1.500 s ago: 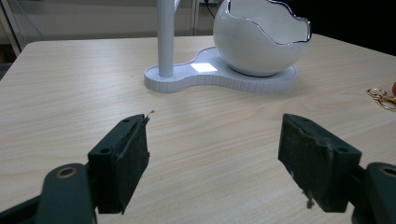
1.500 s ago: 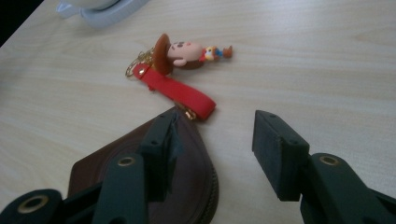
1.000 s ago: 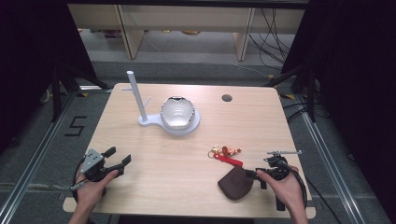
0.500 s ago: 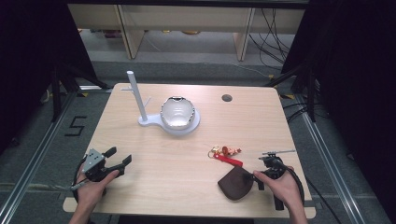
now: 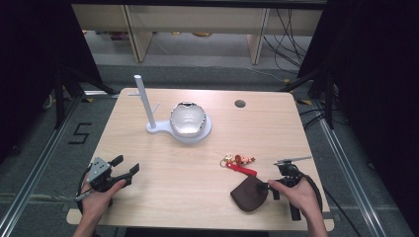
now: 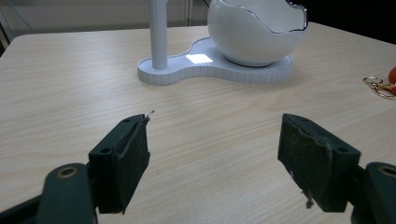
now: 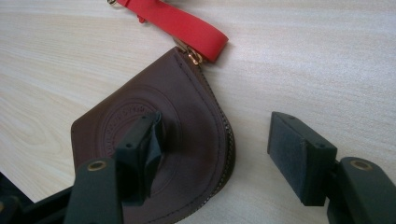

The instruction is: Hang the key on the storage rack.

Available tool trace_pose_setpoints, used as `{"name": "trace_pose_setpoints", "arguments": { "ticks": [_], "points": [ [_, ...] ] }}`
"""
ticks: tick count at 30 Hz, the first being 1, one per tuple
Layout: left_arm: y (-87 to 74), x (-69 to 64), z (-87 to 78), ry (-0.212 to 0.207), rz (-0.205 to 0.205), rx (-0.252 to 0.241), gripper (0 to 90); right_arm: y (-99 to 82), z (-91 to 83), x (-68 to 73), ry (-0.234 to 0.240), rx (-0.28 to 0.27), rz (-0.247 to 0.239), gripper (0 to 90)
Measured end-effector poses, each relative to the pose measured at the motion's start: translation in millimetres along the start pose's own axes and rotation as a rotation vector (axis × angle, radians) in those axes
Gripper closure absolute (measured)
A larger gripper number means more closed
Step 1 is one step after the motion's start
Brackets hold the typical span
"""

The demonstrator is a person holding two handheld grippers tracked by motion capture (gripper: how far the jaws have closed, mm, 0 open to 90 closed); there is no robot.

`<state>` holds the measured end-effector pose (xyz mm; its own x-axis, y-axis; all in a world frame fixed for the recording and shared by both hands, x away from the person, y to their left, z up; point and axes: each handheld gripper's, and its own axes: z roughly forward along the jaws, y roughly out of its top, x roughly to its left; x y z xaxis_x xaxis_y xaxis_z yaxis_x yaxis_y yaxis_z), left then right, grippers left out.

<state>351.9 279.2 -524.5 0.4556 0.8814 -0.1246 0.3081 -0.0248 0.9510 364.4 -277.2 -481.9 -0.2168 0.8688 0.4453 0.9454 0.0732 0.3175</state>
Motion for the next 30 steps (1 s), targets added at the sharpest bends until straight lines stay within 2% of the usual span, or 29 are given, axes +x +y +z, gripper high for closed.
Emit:
{"name": "trace_pose_setpoints", "arguments": {
  "ticks": [5,6,8,9,10,11,12,13,14,15,16,17,20,21,24,25,26,27,28,29,30],
  "points": [
    [0.0,0.5,0.2,0.000,-0.005,-0.003,23.7,2.1,-1.1,3.5,-0.013,0.017,0.028,40.5],
    [0.0,0.5,0.2,0.000,-0.005,-0.004,23.7,2.4,-0.6,2.0,0.009,0.017,0.002,40.6],
    [0.0,0.3,0.1,0.001,-0.005,-0.004,23.7,2.6,-0.6,3.1,0.005,0.003,-0.005,40.7],
    [0.0,0.2,0.1,0.001,-0.003,-0.002,23.7,2.1,-2.2,7.8,0.005,0.011,0.042,40.8],
    [0.0,0.2,0.1,0.001,-0.003,-0.002,23.7,2.1,-2.2,7.8,0.005,0.011,0.042,40.8],
    [0.0,0.2,0.2,0.001,-0.003,-0.002,23.7,3.1,-4.9,5.2,0.010,0.028,-0.015,40.9],
    [0.0,0.2,0.2,0.001,-0.003,-0.002,23.7,3.1,-4.9,5.2,0.010,0.028,-0.015,40.9],
    [0.0,0.2,0.1,0.001,-0.004,-0.004,23.7,2.7,-6.7,9.9,0.025,0.061,0.033,40.9],
    [0.0,0.2,0.1,0.001,-0.004,-0.004,23.7,2.7,-6.7,9.9,0.025,0.061,0.033,40.9],
    [0.0,0.3,0.0,0.001,-0.004,-0.005,23.7,2.4,-2.4,8.9,-0.001,0.022,0.007,40.9],
    [0.0,0.3,-0.1,0.002,-0.004,-0.004,23.7,2.7,-2.4,5.8,-0.015,0.029,-0.031,40.9],
    [0.0,0.3,0.1,0.001,-0.005,-0.005,23.7,3.1,-1.1,5.7,-0.009,0.040,-0.033,40.9],
    [0.0,0.3,0.1,0.001,-0.004,-0.004,23.7,2.7,2.3,6.4,-0.008,0.045,-0.033,40.5],
    [0.0,0.4,0.2,0.001,-0.005,-0.004,23.7,2.8,3.3,8.7,0.016,0.059,-0.002,40.3],
    [0.1,0.5,0.4,0.001,-0.004,-0.005,23.8,3.2,3.6,7.4,0.019,0.058,-0.004,40.1],
    [0.1,0.5,0.6,0.001,-0.005,-0.005,23.8,3.6,4.8,3.7,0.015,0.054,-0.031,38.8],
    [0.3,0.3,0.3,0.004,-0.002,-0.001,23.8,3.6,4.8,3.7,0.015,0.054,-0.031,38.8],
    [0.5,0.2,0.4,0.006,0.000,0.002,23.8,4.2,5.7,2.2,0.017,0.058,-0.014,40.3],
    [0.5,0.0,0.5,0.006,0.001,0.003,23.9,4.6,5.6,0.7,0.039,0.066,-0.015,42.3],
    [0.5,0.0,0.5,0.006,0.001,0.003,23.9,4.6,5.6,0.7,0.039,0.066,-0.015,42.3],
    [0.6,-0.1,0.5,0.006,0.002,0.004,23.9,5.2,6.0,0.4,0.040,0.075,0.005,43.3]
  ]
}}
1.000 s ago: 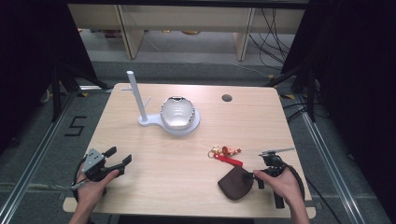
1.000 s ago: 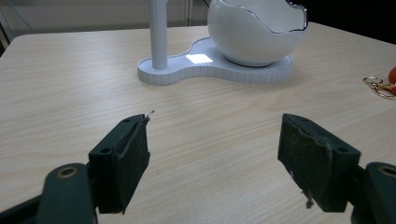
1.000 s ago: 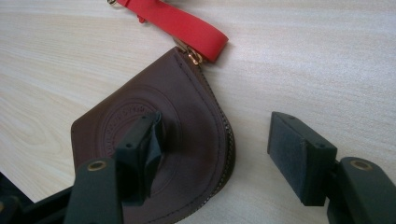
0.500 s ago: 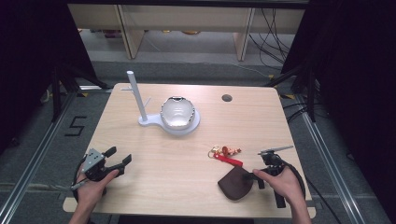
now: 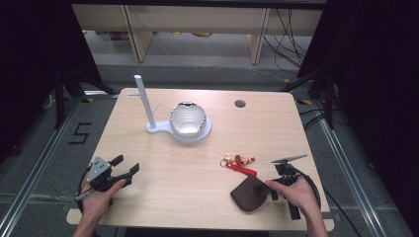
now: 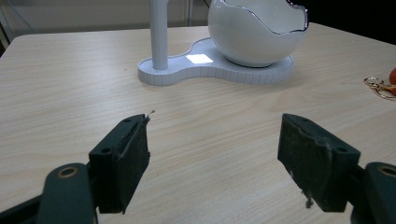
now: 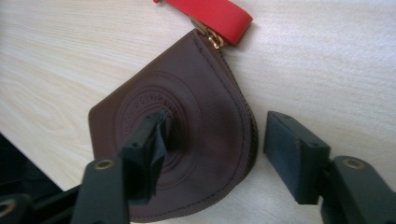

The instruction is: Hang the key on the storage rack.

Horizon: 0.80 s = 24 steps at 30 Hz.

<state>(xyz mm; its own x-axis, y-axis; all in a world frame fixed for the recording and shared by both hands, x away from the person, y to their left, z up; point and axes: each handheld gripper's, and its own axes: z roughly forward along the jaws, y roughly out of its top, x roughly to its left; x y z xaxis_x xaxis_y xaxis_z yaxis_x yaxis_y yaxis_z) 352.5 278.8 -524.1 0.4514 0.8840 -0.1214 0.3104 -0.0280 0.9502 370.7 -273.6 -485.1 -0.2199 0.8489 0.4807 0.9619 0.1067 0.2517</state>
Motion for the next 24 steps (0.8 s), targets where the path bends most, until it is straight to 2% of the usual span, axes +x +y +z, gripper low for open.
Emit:
{"name": "trace_pose_setpoints", "arguments": {
  "ticks": [1,2,3,4,5,11,12,13,16,17,18,19,20,21,22,23,24],
  "points": [
    [0.0,-0.1,0.1,0.000,0.000,0.000,23.9,1.0,0.0,-1.6,0.022,0.008,-0.008,44.0],
    [0.0,0.1,0.2,-0.001,-0.002,-0.001,23.9,1.2,-0.1,-1.3,0.011,0.006,-0.012,44.2],
    [0.0,0.1,0.2,0.000,-0.004,-0.001,23.9,1.6,-1.3,2.3,0.015,0.028,0.028,44.5],
    [0.0,0.1,0.2,0.000,-0.004,-0.001,23.9,1.6,-1.3,2.3,0.015,0.028,0.028,44.5],
    [0.0,0.2,0.3,0.000,-0.005,-0.001,23.9,2.6,0.2,-0.6,0.007,0.013,-0.019,45.1],
    [0.0,0.1,0.3,0.000,-0.002,0.000,24.0,3.3,-1.3,1.5,-0.015,0.023,-0.018,49.4],
    [0.1,0.1,0.3,0.000,-0.002,0.000,24.0,4.0,-2.2,2.2,-0.005,0.039,-0.029,51.0],
    [0.1,0.0,0.3,0.000,-0.002,0.001,24.0,3.8,-2.5,4.5,-0.035,0.026,-0.021,52.6],
    [-0.2,-0.1,0.8,-0.003,-0.003,-0.004,24.1,3.6,-4.7,7.6,-0.047,0.019,-0.043,57.2],
    [0.1,-0.4,0.4,0.001,-0.002,0.001,24.1,3.9,-5.1,7.9,-0.050,0.026,-0.041,64.0],
    [-0.1,-0.3,0.8,-0.002,-0.004,-0.003,24.1,3.7,-8.1,7.7,-0.040,0.003,-0.051,71.3],
    [0.1,-0.3,0.5,0.002,-0.003,0.001,24.1,2.7,-8.5,9.1,-0.035,-0.008,-0.067,74.5],
    [0.1,-0.3,0.5,0.002,-0.003,0.001,24.1,2.7,-8.5,9.1,-0.035,-0.008,-0.067,74.5],
    [0.1,-0.2,0.6,0.001,-0.004,0.000,24.1,2.3,-8.4,11.0,-0.065,-0.013,-0.074,75.3],
    [0.1,-0.2,0.6,0.001,-0.003,0.000,24.1,2.3,-8.4,11.0,-0.065,-0.013,-0.074,75.3],
    [0.1,-0.2,0.6,0.001,-0.002,0.000,24.1,2.1,-9.2,15.8,-0.039,-0.009,-0.080,76.3],
    [0.0,-0.2,0.7,-0.001,-0.003,-0.003,24.1,2.6,-9.6,17.0,-0.059,-0.019,-0.094,77.2]
  ]
}}
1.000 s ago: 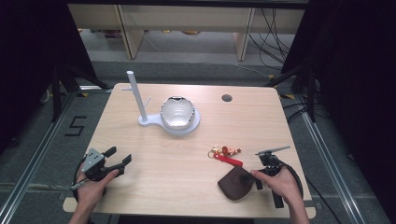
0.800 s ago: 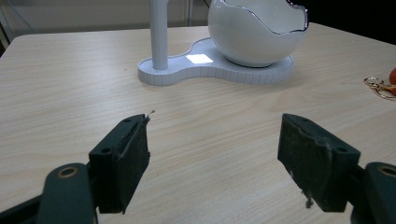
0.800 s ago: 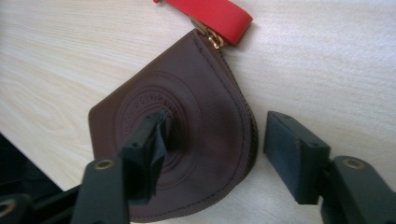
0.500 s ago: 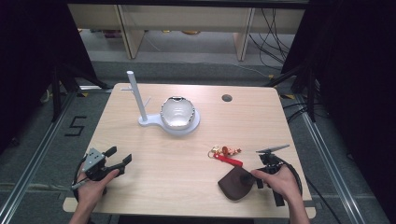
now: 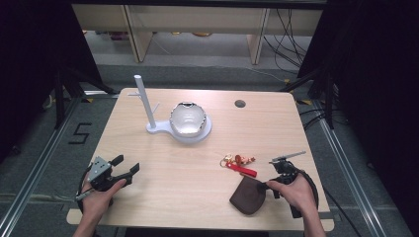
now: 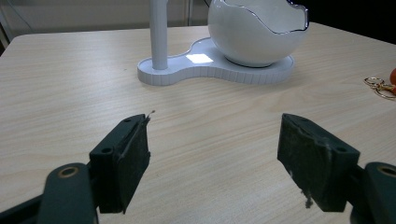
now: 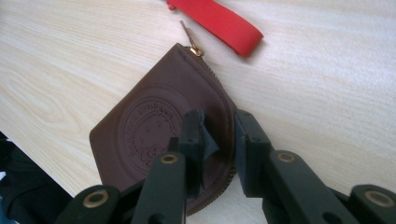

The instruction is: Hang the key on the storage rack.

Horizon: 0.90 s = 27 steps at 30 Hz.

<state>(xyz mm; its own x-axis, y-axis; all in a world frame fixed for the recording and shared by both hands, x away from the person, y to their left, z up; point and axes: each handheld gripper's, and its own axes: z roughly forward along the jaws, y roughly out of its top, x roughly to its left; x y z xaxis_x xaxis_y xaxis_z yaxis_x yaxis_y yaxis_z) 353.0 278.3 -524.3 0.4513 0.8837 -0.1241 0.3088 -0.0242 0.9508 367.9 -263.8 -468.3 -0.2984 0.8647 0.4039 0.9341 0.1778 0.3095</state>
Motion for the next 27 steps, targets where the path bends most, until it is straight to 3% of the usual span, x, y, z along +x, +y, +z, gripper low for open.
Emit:
{"name": "trace_pose_setpoints", "arguments": {
  "ticks": [2,3,8,10,13,16,22,23,24,26,27],
  "points": [
    [0.1,-0.2,-0.4,0.002,0.000,0.003,24.1,0.1,-2.2,2.5,0.004,-0.008,-0.011,78.1],
    [0.1,0.0,-0.5,0.002,0.002,0.004,24.1,1.4,-6.2,8.0,0.003,-0.051,-0.076,80.1],
    [0.0,0.2,-0.6,-0.001,0.001,0.001,24.1,2.8,-19.7,24.8,-0.011,-0.095,-0.115,83.1],
    [0.0,0.4,-0.7,-0.001,0.000,-0.001,24.1,4.0,-30.0,35.6,-0.028,-0.166,-0.181,85.3],
    [0.0,0.4,-0.7,-0.002,0.000,-0.001,24.1,3.6,-36.1,45.1,-0.054,-0.184,-0.203,85.6],
    [-0.1,0.4,-0.8,-0.002,0.000,-0.002,24.1,3.4,-36.2,49.3,-0.044,-0.175,-0.184,85.9],
    [-0.1,0.5,-0.8,0.000,-0.001,0.000,24.1,4.6,-41.1,49.7,-0.070,-0.210,-0.194,86.2],
    [-0.1,0.4,-0.8,0.000,0.000,0.000,24.1,4.5,-41.3,50.8,-0.065,-0.237,-0.192,86.2],
    [-0.1,0.3,-0.8,0.001,0.000,0.000,24.1,5.3,-43.9,51.9,-0.071,-0.225,-0.195,86.2],
    [-0.1,0.2,-1.1,0.001,0.001,-0.001,24.1,6.8,-47.5,53.7,-0.068,-0.256,-0.218,86.2],
    [-0.5,0.4,-0.7,-0.004,-0.002,-0.008,24.1,8.2,-47.1,56.2,-0.074,-0.342,-0.277,86.2]
  ]
}}
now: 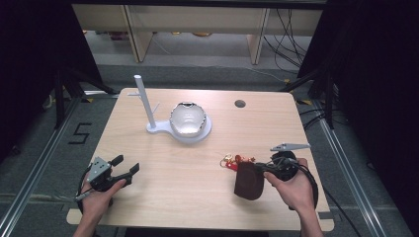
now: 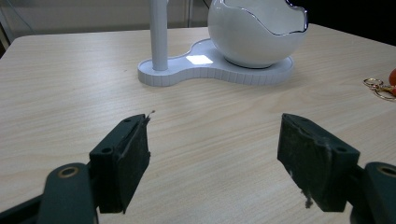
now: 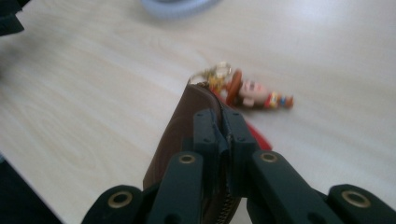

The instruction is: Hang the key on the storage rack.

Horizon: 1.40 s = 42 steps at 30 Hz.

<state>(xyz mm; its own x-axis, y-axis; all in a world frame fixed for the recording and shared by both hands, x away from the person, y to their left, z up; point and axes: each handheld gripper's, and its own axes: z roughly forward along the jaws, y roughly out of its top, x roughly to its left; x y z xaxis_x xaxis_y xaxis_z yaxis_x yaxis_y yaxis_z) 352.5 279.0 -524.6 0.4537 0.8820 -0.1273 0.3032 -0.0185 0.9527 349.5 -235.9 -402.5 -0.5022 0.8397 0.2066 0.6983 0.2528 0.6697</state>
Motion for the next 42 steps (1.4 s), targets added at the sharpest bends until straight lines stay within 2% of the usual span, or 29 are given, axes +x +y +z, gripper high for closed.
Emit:
{"name": "trace_pose_setpoints", "arguments": {
  "ticks": [1,2,3,4,5,6,7,8,9,10,12,13,14,15,16,19,22,23,24,25,26,29,31,33,36,38,40,41,42],
  "points": [
    [0.0,0.0,-0.1,0.000,-0.001,0.000,24.1,1.1,-0.5,1.9,-0.007,-0.024,-0.018,86.2],
    [0.0,-0.1,-0.1,0.000,-0.001,0.000,24.1,2.4,-0.1,3.6,-0.011,-0.071,-0.066,86.1],
    [0.0,-0.1,-0.1,0.000,-0.001,0.000,24.1,2.4,-0.1,3.6,-0.011,-0.071,-0.066,86.1],
    [0.0,-0.1,0.0,0.001,-0.001,0.001,24.1,3.4,1.8,7.3,-0.006,-0.127,-0.088,86.1],
    [0.0,-0.1,0.0,0.001,-0.001,0.001,24.2,3.4,1.8,7.3,-0.006,-0.127,-0.088,86.1],
    [0.3,-0.3,-0.5,0.006,0.001,0.006,24.2,4.6,4.9,9.0,-0.001,-0.190,-0.120,86.0],
    [0.2,-0.2,-0.5,0.006,0.001,0.006,24.2,5.5,7.5,9.0,-0.002,-0.218,-0.153,86.0],
    [0.0,0.0,0.0,0.000,-0.001,0.000,24.2,6.7,8.5,11.1,0.001,-0.228,-0.166,85.9],
    [0.0,0.0,0.0,0.000,-0.001,0.000,24.2,6.9,10.9,13.7,0.002,-0.240,-0.158,85.9],
    [0.0,-0.1,-0.1,0.001,-0.001,0.000,24.2,8.8,13.3,14.2,0.008,-0.249,-0.189,85.9],
    [0.0,-0.1,-0.1,0.002,0.000,0.000,24.3,11.7,16.1,15.4,0.001,-0.262,-0.212,85.9],
    [0.0,-0.3,-0.1,0.003,0.000,0.000,24.3,12.8,17.3,18.7,-0.002,-0.268,-0.200,85.9],
    [0.0,-0.5,0.0,0.002,0.001,0.000,24.2,14.7,19.1,18.1,-0.006,-0.285,-0.220,85.9],
    [0.0,-0.6,0.0,0.002,0.002,0.001,24.3,16.7,19.1,19.1,0.000,-0.267,-0.219,85.9],
    [0.0,-0.8,0.1,0.002,0.003,0.001,24.3,17.5,20.0,21.2,-0.007,-0.293,-0.203,85.9],
    [0.0,-0.9,0.0,0.005,0.003,-0.001,24.3,22.9,22.2,21.7,-0.016,-0.327,-0.227,85.9],
    [-0.1,-0.8,0.0,0.005,0.002,-0.002,24.3,25.2,25.2,24.8,0.001,-0.343,-0.213,85.9],
    [-0.1,-0.9,-0.1,0.005,0.002,-0.002,24.3,27.3,25.6,23.1,-0.008,-0.345,-0.244,85.9],
    [-0.1,-1.0,-0.1,0.006,0.002,-0.003,24.3,27.1,25.6,25.6,-0.007,-0.330,-0.219,85.9],
    [-0.1,-1.4,-0.2,0.011,0.002,-0.003,24.3,28.3,27.6,24.7,-0.006,-0.349,-0.238,85.9],
    [-0.2,-1.2,-0.5,0.007,0.002,-0.001,24.3,28.9,29.4,26.4,0.002,-0.348,-0.225,85.9],
    [-0.2,-1.3,-0.6,0.008,0.002,-0.001,24.4,30.5,29.5,26.8,-0.009,-0.357,-0.232,85.9],
    [-0.4,-1.5,-0.4,0.006,0.002,-0.005,24.4,32.6,29.5,28.5,0.004,-0.368,-0.220,85.9],
    [-0.4,-1.6,-0.4,0.007,0.002,-0.004,24.4,35.7,29.2,30.6,-0.002,-0.383,-0.223,86.0],
    [-0.6,-1.5,-0.6,0.006,0.000,-0.012,24.4,44.2,32.2,33.3,0.006,-0.417,-0.251,86.0],
    [-0.5,-1.6,-0.9,0.008,-0.001,-0.009,24.4,47.4,34.9,35.3,0.005,-0.429,-0.247,86.0],
    [-0.2,-1.7,-1.4,0.011,0.001,-0.001,24.4,49.4,35.6,35.2,0.002,-0.420,-0.259,86.0],
    [-0.3,-1.6,-1.3,0.010,0.001,-0.002,24.4,50.9,37.8,37.2,0.015,-0.420,-0.240,86.0],
    [-0.2,-1.6,-1.4,0.010,0.001,-0.002,24.4,54.1,40.8,37.9,0.020,-0.427,-0.251,86.0]
  ]
}}
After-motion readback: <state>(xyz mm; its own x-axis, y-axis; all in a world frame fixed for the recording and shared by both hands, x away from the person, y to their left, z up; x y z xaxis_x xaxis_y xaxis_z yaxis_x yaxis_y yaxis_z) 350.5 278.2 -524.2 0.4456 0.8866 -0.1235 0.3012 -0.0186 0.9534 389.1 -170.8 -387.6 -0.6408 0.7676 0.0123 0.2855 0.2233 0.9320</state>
